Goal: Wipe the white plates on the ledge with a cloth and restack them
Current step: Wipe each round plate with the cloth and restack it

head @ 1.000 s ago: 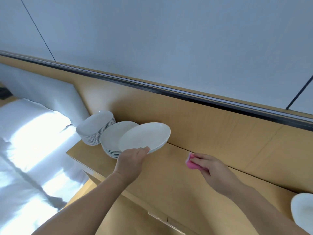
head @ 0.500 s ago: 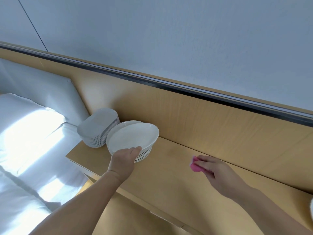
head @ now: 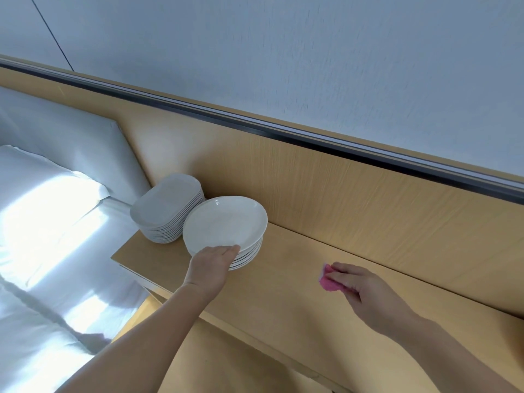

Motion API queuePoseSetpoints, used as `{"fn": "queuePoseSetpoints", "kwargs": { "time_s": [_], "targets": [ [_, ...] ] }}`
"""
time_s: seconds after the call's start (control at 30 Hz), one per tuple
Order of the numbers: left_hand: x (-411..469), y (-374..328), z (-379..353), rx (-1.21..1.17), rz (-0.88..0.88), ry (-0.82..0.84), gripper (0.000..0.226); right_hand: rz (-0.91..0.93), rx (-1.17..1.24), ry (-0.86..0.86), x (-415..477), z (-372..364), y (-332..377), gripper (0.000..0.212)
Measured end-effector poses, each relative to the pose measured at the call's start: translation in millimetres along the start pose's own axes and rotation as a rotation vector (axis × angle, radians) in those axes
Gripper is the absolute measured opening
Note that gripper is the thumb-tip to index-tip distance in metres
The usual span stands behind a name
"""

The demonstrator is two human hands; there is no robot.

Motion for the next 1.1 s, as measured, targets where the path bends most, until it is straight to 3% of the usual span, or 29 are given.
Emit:
{"fn": "queuePoseSetpoints", "kwargs": {
  "time_s": [0.2, 0.43, 0.6, 1.1],
  "targets": [
    [6.9, -9.5, -0.1, 0.027, 0.104, 0.17, 0.051, 0.033, 0.048, -0.033, -4.4, 1.4, 4.6, 0.041],
    [9.7, -44.2, 1.2, -0.058, -0.039, 0.021, 0.027, -0.004, 0.025, -0.087, -25.1, 11.9, -12.6, 0.041],
    [13.8, -131.0, 4.9, -0.201, -0.165, 0.1, 0.035, -0.119, 0.019, -0.174, -67.5, 32.7, -42.9, 0.043],
    [-32.0, -446.7, -39.9, -0.384, -0.532, 0.391, 0.028, -0.486, -0.003, -0.464, -297.2, 115.2, -131.7, 0.036]
  ]
}}
Point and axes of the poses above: each hand's wrist, its own x-axis towards the middle knuckle, its own z-axis out of the back of the hand, y = z × x, the point moved 4 cm from there along x, towards the middle knuckle, and after that the axes turned 11 degrees about z, right-handed, at the moved point
